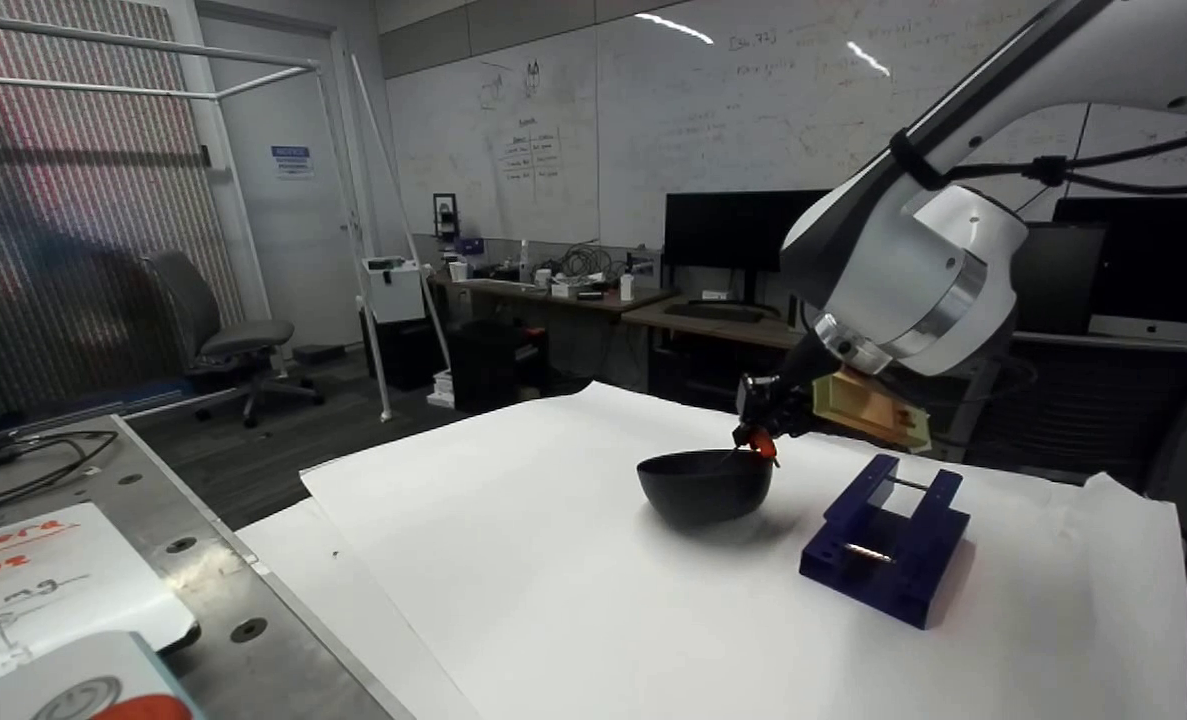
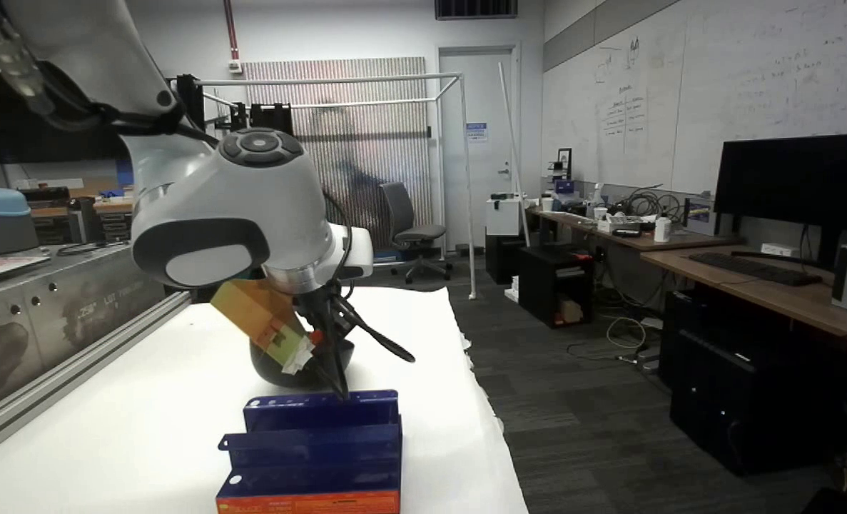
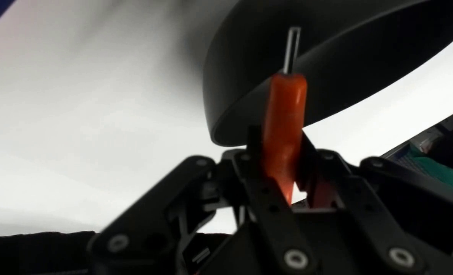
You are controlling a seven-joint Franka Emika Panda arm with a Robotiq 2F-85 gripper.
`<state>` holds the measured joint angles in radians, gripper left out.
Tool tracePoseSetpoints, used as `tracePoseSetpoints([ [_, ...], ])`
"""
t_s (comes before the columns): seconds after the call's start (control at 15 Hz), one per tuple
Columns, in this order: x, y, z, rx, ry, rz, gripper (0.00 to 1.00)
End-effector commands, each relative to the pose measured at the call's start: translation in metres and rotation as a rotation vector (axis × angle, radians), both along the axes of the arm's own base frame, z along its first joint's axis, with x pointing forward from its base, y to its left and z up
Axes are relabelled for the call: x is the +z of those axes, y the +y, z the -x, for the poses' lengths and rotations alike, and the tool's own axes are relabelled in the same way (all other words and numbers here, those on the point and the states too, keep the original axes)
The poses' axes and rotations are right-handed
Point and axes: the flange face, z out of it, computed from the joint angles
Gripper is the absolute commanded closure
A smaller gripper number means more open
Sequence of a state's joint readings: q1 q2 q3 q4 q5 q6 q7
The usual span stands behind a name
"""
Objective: Put the orange object in the black bowl
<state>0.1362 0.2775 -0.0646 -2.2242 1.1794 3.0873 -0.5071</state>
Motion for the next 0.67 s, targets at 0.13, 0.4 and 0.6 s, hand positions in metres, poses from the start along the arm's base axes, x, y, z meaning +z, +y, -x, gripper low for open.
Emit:
tracePoseSetpoints([
  [0.13,-0.033,-0.025,-0.014,0.003,0.033,-0.047,0.32],
  [0.4,-0.035,-0.032,-0.001,0.025,0.055,-0.049,0.02],
  [0.6,-0.014,-0.024,0.016,0.046,0.038,-0.022,0.0],
])
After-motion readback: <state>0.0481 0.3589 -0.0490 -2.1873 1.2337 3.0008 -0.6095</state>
